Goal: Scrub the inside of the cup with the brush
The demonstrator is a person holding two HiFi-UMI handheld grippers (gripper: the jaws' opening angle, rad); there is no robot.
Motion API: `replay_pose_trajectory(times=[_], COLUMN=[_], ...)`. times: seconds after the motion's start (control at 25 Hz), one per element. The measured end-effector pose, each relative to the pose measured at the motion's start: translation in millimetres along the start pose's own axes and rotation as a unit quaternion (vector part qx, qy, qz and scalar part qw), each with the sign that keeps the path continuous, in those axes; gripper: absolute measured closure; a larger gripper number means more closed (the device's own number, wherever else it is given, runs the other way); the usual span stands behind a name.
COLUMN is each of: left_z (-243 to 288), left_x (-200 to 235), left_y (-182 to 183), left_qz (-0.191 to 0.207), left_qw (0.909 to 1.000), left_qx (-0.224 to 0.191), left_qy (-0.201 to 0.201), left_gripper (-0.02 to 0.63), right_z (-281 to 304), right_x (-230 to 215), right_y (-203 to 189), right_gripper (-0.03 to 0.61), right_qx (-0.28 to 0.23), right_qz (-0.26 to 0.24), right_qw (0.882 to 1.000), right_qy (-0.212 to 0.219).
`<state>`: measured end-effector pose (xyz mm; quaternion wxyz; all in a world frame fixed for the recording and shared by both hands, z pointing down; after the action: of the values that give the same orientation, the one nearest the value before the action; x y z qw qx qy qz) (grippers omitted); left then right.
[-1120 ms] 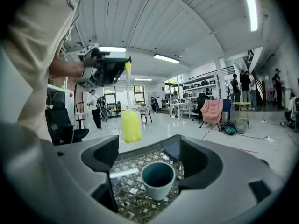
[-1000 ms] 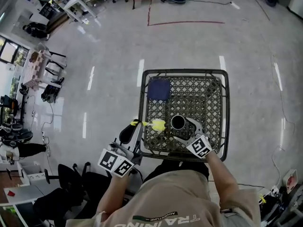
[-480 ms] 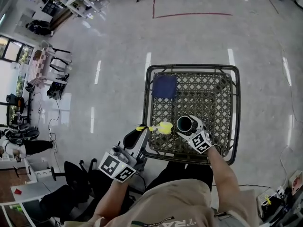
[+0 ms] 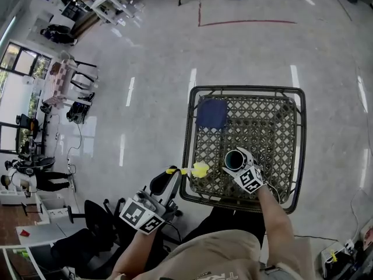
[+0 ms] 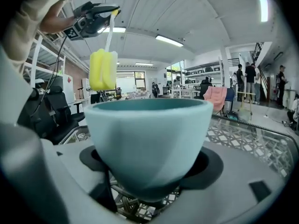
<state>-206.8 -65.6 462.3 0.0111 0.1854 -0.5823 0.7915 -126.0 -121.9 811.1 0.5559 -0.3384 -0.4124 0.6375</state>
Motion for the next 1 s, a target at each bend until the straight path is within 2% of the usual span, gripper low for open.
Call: replay_pose_trajectory(times=[0.32,0.56,0.72,0.84,1.0], left_z=[-7,-15,-18,-23,-35], left_x=[0,-9,-22,-42,-68], left_y=[9,31,58,82,115], left_qz=[0.003,0.010,0.018,0.020,0.051], left_qw=[0.9997,0.9979,0.9956,0.9922,0.9835], left_qx=[-0.020,-0.054,-0.066,-0.065,-0.083], left_qy=[-0.010,-0.034,-0.065,-0.104,-0.152], left_gripper=[0.555,0.555,0.555,0.555,0.555], right_z=[-14,-51,-78,-95,-112], right_x=[-6,-13,-5,5,23], right_y=[17,61,97,129,156], right_gripper=[0.176,0.176,0.176,0.178,0.179], right_qx=[0.000,-0.026,-0.032,-0.034,-0.027], right_qz=[0.011,0.031,0.033,0.030,0.011], right_qw=[1.000,0.999,0.999,0.999,1.000], right_qy=[0.007,-0.008,-0.003,0.000,0.007])
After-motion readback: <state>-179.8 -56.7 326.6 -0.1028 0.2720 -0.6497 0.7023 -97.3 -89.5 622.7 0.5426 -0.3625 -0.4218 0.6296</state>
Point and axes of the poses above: the fingertips, and each gripper's own axes: z forward along the fingers, x to its left, y out of its top, the point moved 1 cm from there along -z, backward along the fingers, and after that the axes turned 5 degrees about -z, right-handed, at the moved point
